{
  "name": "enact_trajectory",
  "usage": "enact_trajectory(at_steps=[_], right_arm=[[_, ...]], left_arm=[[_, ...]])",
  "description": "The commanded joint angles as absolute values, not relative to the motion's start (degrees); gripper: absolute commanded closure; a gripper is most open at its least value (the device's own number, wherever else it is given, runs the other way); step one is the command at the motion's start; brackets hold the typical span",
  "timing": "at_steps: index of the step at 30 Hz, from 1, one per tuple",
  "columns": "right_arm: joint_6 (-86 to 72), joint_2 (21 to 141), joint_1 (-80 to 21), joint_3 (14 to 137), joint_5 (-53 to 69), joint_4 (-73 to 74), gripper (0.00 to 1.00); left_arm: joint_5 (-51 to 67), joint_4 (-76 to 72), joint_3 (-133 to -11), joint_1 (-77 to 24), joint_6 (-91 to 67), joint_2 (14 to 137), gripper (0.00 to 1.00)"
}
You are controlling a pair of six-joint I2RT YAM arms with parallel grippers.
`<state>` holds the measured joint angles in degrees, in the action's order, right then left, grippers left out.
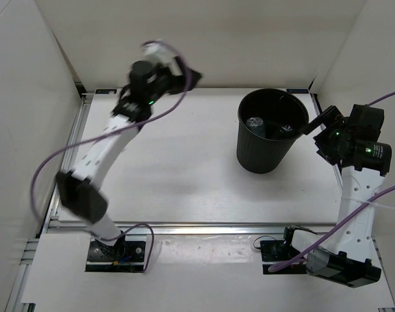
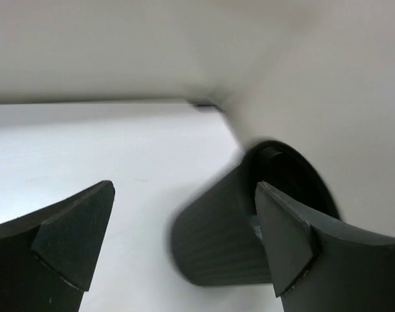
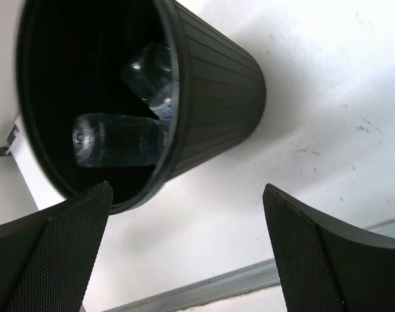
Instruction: Put the plastic bottles in the bin
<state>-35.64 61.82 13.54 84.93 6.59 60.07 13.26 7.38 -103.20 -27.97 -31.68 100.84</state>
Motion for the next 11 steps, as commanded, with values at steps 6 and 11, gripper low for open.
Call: enact_trajectory(at_steps=[6, 11], right_arm=[[-35.0, 60.3, 14.3, 82.8, 1.5, 62.0, 0.00], [-35.8, 64.1, 14.3, 86.7, 0.0, 62.0, 0.00]], left_arm=[[-37.2, 19.5, -61.2, -18.3, -32.0, 59.6, 0.00], [-52.2, 26.8, -48.9, -10.7, -36.1, 54.1, 0.00]])
